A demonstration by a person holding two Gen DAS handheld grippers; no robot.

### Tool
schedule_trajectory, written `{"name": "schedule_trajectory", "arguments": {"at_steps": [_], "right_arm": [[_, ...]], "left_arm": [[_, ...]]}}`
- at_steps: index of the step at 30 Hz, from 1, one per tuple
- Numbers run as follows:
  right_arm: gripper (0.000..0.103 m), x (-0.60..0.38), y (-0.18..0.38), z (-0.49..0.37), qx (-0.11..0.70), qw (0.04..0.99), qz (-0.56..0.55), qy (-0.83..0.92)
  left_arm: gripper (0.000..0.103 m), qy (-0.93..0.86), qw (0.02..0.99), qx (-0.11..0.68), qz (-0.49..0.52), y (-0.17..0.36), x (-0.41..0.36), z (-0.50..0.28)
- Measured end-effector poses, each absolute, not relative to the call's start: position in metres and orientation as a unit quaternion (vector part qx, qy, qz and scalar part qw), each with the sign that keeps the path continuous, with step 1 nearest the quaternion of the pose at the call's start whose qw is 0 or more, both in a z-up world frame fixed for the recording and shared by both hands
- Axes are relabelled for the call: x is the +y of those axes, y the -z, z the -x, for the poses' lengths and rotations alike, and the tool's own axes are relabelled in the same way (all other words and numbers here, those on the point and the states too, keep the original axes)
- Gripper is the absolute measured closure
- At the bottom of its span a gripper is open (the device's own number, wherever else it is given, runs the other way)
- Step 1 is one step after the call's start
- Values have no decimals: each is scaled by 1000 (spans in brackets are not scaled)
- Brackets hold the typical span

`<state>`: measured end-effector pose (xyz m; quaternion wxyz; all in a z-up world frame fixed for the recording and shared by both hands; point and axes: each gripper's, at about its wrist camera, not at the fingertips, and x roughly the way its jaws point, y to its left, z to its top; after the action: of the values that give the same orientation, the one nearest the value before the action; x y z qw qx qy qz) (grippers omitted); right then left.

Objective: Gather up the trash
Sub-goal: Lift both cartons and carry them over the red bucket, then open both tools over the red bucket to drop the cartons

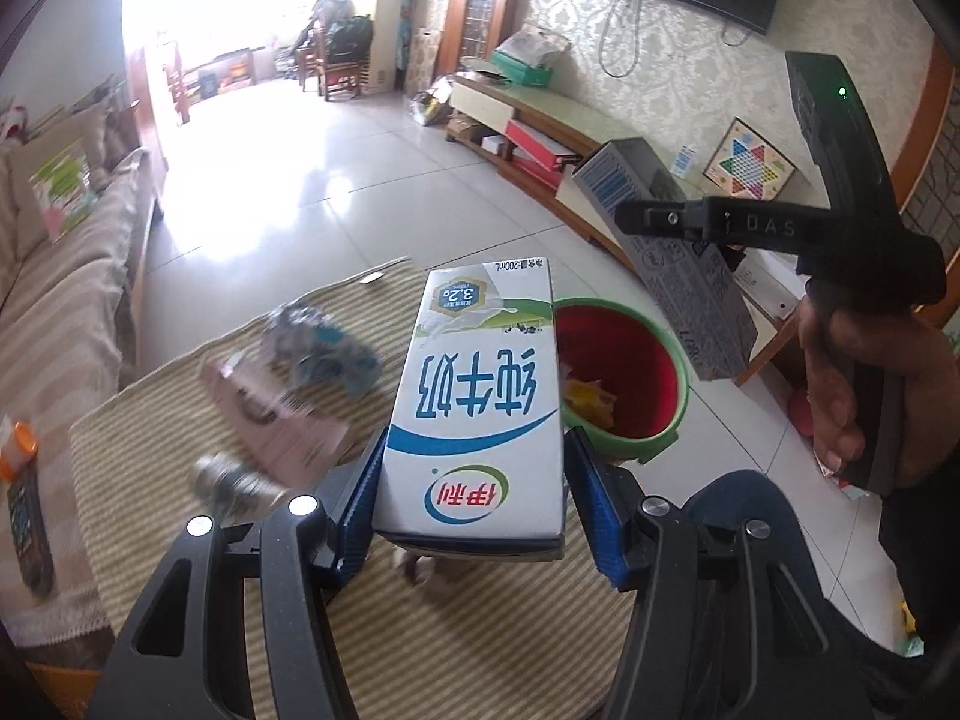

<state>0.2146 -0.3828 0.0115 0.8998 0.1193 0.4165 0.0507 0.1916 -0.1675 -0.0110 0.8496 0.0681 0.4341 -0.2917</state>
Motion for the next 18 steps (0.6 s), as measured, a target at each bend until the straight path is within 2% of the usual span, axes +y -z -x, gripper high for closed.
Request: {"name": "schedule_trajectory", "arguments": {"at_steps": [10,18], "right_arm": [[50,-479,32,-201,435,883,-178,13],[50,-535,69,-202,451,865,-217,33]], "left_arm": [[48,345,825,437,-96,23,-282,-217],[48,357,815,453,-64,40,-336,-245]]}}
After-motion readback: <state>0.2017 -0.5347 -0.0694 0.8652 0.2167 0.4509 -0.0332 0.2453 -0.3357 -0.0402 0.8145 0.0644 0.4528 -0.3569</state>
